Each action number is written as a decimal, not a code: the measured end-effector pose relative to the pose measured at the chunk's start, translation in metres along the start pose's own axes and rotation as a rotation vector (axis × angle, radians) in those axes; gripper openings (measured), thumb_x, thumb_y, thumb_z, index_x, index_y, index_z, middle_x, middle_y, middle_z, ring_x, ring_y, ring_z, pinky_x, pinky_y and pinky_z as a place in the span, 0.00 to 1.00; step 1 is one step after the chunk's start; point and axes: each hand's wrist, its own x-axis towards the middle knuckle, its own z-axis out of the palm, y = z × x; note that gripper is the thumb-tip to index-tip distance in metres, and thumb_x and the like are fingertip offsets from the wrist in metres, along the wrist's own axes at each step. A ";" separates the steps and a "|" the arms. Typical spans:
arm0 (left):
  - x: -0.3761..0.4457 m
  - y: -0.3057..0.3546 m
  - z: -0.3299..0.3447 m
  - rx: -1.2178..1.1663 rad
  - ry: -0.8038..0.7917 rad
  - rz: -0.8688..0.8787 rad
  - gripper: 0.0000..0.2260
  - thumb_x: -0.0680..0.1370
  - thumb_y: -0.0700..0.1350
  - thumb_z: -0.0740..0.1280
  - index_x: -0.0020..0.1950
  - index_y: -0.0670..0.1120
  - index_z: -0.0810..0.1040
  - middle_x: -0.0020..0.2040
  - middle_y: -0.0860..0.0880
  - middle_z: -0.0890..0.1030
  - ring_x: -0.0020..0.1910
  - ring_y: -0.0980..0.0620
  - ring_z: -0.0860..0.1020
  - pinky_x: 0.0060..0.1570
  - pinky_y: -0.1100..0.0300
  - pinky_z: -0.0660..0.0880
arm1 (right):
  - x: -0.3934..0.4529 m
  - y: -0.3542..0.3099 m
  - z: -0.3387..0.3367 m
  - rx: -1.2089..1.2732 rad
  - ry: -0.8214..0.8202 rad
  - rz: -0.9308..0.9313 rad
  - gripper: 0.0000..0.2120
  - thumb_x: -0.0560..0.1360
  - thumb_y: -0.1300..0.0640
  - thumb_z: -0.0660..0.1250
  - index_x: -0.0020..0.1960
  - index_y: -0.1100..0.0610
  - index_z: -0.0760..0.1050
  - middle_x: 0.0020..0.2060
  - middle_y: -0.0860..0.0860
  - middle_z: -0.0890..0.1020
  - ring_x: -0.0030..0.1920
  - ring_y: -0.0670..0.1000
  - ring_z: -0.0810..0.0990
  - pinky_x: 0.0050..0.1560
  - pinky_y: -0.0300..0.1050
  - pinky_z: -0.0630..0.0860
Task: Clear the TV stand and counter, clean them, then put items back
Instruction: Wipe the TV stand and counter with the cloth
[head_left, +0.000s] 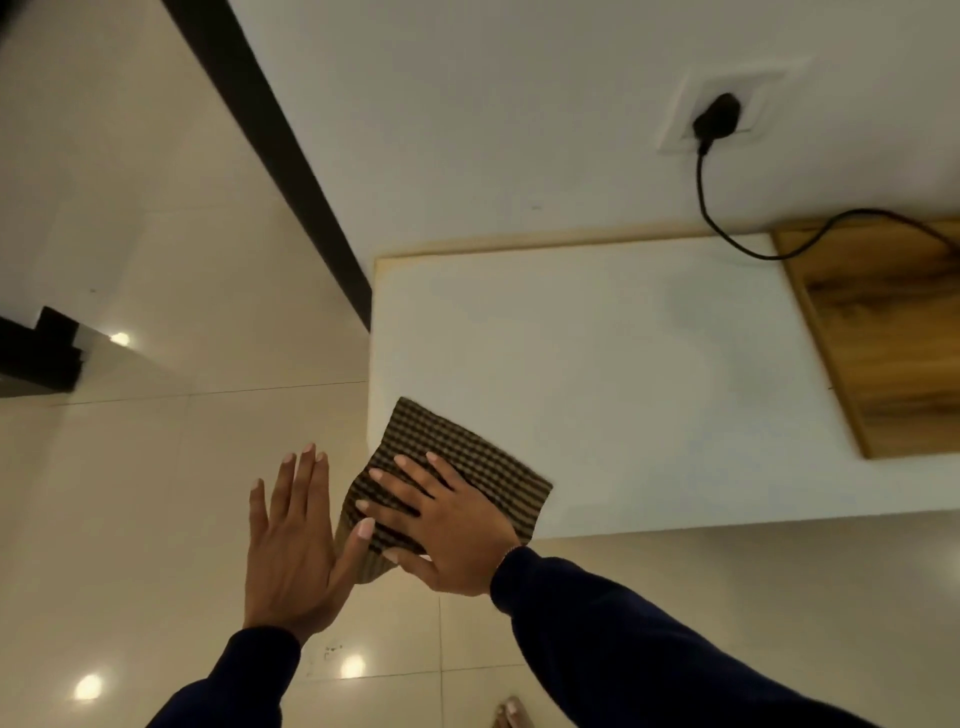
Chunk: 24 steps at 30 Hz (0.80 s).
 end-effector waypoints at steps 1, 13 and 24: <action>0.004 0.012 0.001 -0.006 0.001 0.016 0.40 0.81 0.67 0.41 0.80 0.38 0.56 0.81 0.42 0.55 0.81 0.42 0.52 0.77 0.37 0.50 | -0.012 0.012 -0.002 -0.008 -0.009 -0.015 0.29 0.84 0.38 0.50 0.83 0.45 0.51 0.83 0.51 0.53 0.82 0.57 0.49 0.80 0.62 0.46; 0.039 0.140 0.021 0.022 -0.033 0.174 0.39 0.81 0.67 0.44 0.81 0.39 0.55 0.82 0.43 0.55 0.81 0.43 0.51 0.77 0.36 0.52 | -0.159 0.151 -0.027 -0.002 -0.025 0.128 0.30 0.83 0.35 0.51 0.82 0.42 0.52 0.83 0.48 0.52 0.83 0.54 0.47 0.81 0.61 0.47; 0.065 0.230 0.052 0.052 -0.068 0.230 0.41 0.79 0.70 0.45 0.81 0.40 0.55 0.81 0.43 0.55 0.81 0.43 0.53 0.78 0.41 0.54 | -0.242 0.243 -0.040 0.085 0.186 0.745 0.31 0.82 0.32 0.51 0.82 0.41 0.55 0.82 0.47 0.57 0.82 0.55 0.52 0.79 0.62 0.53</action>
